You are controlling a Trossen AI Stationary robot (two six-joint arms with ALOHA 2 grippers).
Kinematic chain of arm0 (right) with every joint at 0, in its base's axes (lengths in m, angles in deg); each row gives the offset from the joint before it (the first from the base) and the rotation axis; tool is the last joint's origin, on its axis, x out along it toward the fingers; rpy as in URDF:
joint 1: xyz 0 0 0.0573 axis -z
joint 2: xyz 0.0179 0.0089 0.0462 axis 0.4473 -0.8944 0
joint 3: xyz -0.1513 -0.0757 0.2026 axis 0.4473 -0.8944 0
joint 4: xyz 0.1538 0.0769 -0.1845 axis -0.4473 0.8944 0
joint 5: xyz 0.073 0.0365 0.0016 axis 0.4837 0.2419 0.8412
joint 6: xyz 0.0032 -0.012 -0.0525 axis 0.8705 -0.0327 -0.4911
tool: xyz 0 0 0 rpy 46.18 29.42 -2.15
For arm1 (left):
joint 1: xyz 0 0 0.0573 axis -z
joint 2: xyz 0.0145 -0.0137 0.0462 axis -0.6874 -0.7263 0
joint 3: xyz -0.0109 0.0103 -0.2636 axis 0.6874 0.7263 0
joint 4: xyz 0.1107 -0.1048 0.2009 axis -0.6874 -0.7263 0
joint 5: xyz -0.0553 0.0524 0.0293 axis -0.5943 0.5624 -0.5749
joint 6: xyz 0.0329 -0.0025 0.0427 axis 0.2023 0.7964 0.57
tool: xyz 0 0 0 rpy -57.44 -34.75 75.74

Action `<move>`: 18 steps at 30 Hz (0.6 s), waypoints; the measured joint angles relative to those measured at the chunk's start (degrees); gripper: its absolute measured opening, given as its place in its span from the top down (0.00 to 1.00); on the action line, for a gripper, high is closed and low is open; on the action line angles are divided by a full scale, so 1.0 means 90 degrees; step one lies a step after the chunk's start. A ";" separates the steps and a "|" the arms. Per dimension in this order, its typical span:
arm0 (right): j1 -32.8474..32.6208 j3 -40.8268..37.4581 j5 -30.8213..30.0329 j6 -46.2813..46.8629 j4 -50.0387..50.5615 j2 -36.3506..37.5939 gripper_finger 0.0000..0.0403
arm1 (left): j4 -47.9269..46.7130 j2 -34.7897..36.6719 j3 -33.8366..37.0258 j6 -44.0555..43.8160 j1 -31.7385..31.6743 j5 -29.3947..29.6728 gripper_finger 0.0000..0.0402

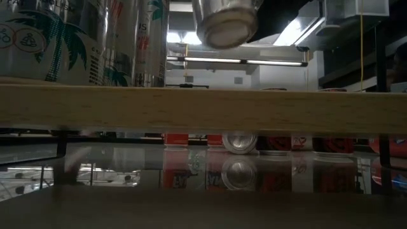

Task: Place canned beverage on shelf
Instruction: Put the left silver soda can on the shelf

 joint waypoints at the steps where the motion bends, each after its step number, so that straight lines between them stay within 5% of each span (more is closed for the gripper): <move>1: 0.0000 0.0000 0.0000 0.0000 0.0000 0.0000 0.29 | 0.0044 -0.0022 0.0000 -0.0016 0.0048 0.0033 0.31; 18: -0.0005 0.0000 0.0392 0.0016 -0.0073 0.0000 0.29 | 0.0387 -0.0751 0.0005 -0.0024 0.0359 -0.0029 0.31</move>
